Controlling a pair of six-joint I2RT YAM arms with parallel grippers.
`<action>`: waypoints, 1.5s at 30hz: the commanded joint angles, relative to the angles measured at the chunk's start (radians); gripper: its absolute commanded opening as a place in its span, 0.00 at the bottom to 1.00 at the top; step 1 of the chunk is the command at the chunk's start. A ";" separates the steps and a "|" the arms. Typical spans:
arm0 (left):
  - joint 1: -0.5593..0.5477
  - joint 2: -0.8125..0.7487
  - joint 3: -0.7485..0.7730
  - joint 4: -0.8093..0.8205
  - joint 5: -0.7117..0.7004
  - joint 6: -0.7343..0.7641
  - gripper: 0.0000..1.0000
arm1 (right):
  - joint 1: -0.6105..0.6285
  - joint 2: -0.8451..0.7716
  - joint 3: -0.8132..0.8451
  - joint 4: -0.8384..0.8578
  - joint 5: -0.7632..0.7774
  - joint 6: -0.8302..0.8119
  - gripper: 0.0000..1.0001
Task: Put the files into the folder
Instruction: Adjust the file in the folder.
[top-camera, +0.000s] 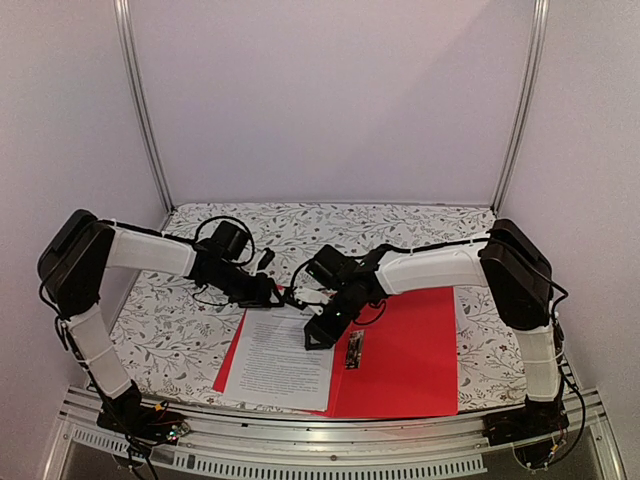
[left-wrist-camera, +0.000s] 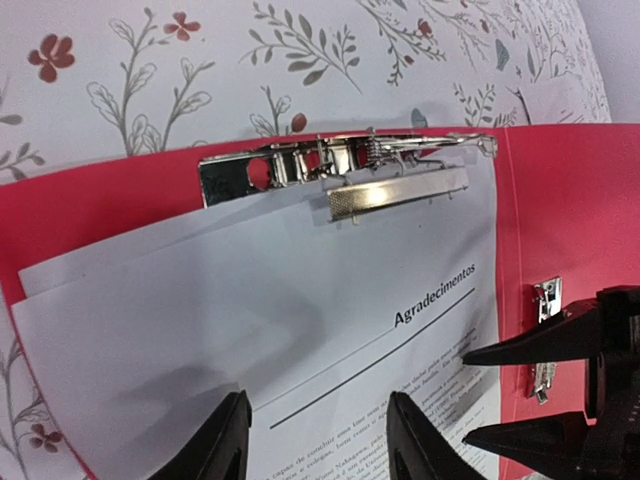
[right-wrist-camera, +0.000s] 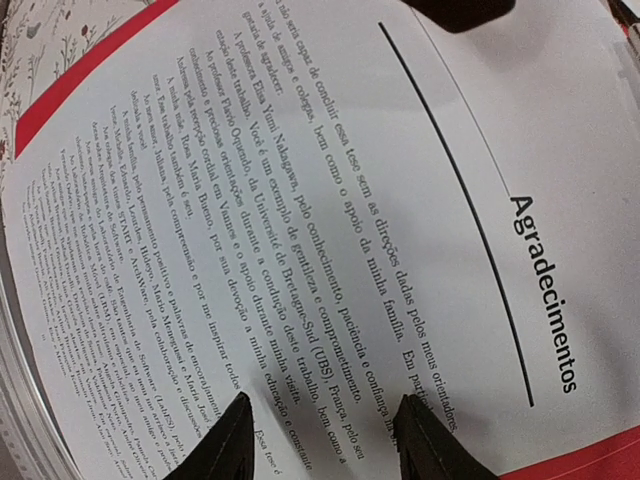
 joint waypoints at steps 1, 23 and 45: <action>0.000 0.033 0.047 -0.049 -0.033 0.047 0.47 | -0.002 -0.034 -0.023 0.022 -0.012 0.009 0.50; 0.003 0.135 0.153 -0.131 -0.044 0.140 0.47 | -0.003 -0.116 -0.068 0.040 0.047 0.030 0.53; -0.001 0.150 0.135 -0.039 -0.029 0.066 0.47 | -0.004 -0.128 -0.082 0.035 0.062 0.037 0.53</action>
